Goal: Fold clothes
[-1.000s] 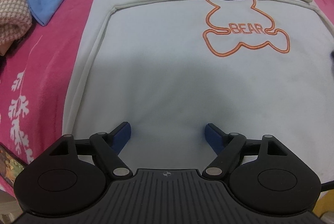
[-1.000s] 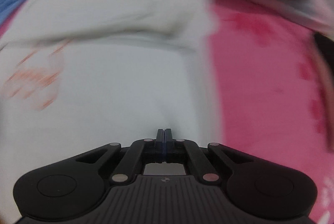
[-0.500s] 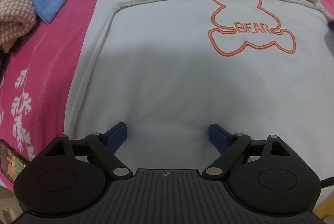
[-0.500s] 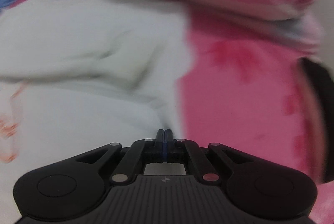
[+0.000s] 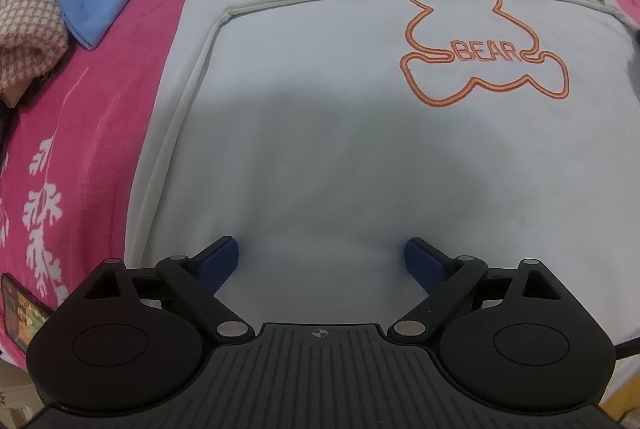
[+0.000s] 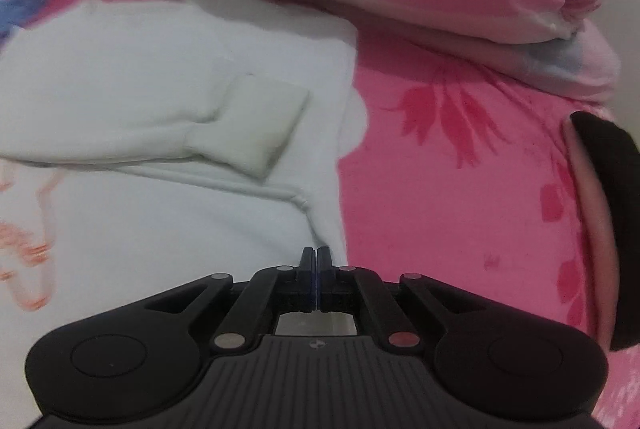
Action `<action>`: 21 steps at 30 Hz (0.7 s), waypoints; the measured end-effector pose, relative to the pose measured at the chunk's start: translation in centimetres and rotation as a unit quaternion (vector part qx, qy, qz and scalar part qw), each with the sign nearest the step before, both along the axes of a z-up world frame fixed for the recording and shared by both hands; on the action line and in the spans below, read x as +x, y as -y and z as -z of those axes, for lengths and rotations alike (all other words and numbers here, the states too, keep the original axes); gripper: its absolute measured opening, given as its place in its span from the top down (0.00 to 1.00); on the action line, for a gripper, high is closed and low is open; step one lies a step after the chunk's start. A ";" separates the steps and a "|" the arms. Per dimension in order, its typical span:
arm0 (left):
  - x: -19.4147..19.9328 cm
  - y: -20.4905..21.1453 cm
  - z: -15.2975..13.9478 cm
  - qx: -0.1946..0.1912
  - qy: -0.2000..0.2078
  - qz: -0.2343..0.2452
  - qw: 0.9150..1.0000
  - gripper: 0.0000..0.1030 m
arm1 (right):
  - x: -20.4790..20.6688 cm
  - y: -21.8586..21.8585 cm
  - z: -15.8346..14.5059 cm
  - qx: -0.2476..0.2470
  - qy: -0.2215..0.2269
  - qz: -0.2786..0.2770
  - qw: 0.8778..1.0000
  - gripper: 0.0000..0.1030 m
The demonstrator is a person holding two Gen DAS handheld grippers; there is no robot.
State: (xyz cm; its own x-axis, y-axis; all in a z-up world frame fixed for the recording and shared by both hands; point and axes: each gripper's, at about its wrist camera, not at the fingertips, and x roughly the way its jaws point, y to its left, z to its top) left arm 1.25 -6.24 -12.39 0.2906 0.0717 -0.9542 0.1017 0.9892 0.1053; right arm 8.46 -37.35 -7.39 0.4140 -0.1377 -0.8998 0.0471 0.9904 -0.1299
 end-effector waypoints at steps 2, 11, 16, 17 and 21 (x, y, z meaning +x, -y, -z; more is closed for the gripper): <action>0.0 0.0 0.0 -0.001 -0.001 -0.001 1.000 0.10 | -2.6 -1.3 -1.0 0.026 -0.014 -0.047 0.998 1.00; 0.2 -0.4 0.3 0.001 0.003 0.012 1.000 0.10 | -9.3 -0.3 1.4 -0.033 -0.096 -0.054 0.993 1.00; 0.3 -0.2 0.4 0.002 0.001 0.012 1.000 0.10 | -11.2 -2.4 -0.4 0.010 -0.086 -0.096 0.992 1.00; 0.3 -0.2 0.4 0.002 0.001 0.012 1.000 0.10 | -12.1 -3.3 -0.4 0.016 -0.092 -0.118 0.989 1.00; 0.3 -0.3 0.3 0.000 0.001 0.012 1.000 0.10 | -15.0 -2.1 1.6 -0.019 -0.140 -0.091 0.986 1.00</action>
